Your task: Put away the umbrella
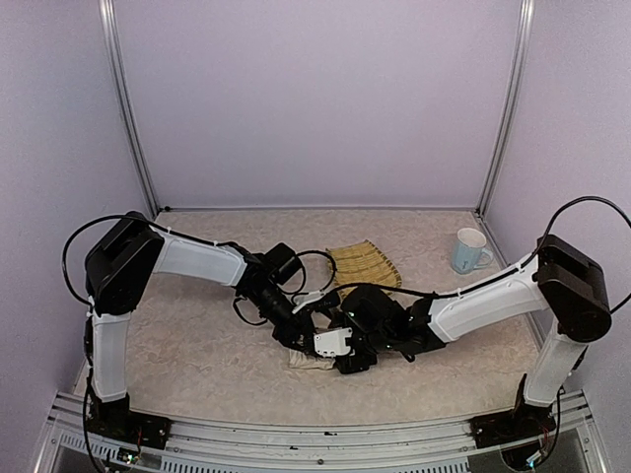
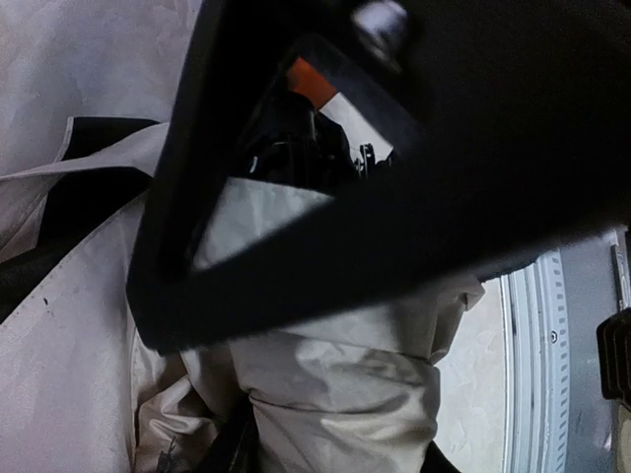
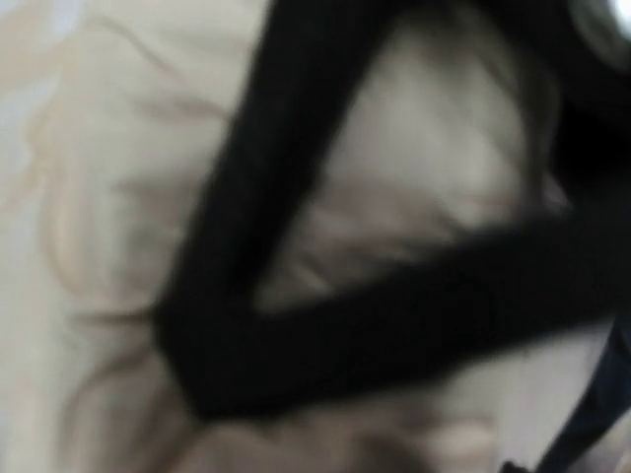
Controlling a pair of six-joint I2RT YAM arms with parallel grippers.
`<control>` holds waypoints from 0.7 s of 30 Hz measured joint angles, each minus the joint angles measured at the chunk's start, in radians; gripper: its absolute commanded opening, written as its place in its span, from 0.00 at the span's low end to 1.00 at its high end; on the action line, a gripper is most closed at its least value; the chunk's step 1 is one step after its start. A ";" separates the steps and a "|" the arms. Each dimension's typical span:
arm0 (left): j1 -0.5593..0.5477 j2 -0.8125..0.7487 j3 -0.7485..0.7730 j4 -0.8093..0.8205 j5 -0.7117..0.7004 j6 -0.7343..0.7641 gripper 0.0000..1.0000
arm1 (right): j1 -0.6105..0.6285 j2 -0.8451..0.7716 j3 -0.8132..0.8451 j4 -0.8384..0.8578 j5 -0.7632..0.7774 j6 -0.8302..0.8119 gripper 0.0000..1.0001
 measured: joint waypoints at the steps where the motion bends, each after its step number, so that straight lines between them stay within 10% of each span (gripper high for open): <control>1: 0.002 0.001 0.002 -0.005 0.002 0.001 0.35 | 0.001 0.003 0.003 0.000 0.000 -0.003 0.55; 7: 0.007 0.006 0.002 -0.018 0.008 0.000 0.43 | 0.010 0.014 0.020 -0.046 -0.024 0.035 0.26; 11: 0.020 0.002 -0.010 -0.008 0.005 -0.036 0.98 | 0.010 0.013 0.023 -0.051 -0.037 0.042 0.21; 21: 0.092 -0.254 -0.247 0.200 -0.194 -0.172 0.99 | 0.008 0.009 0.056 -0.115 -0.073 0.114 0.16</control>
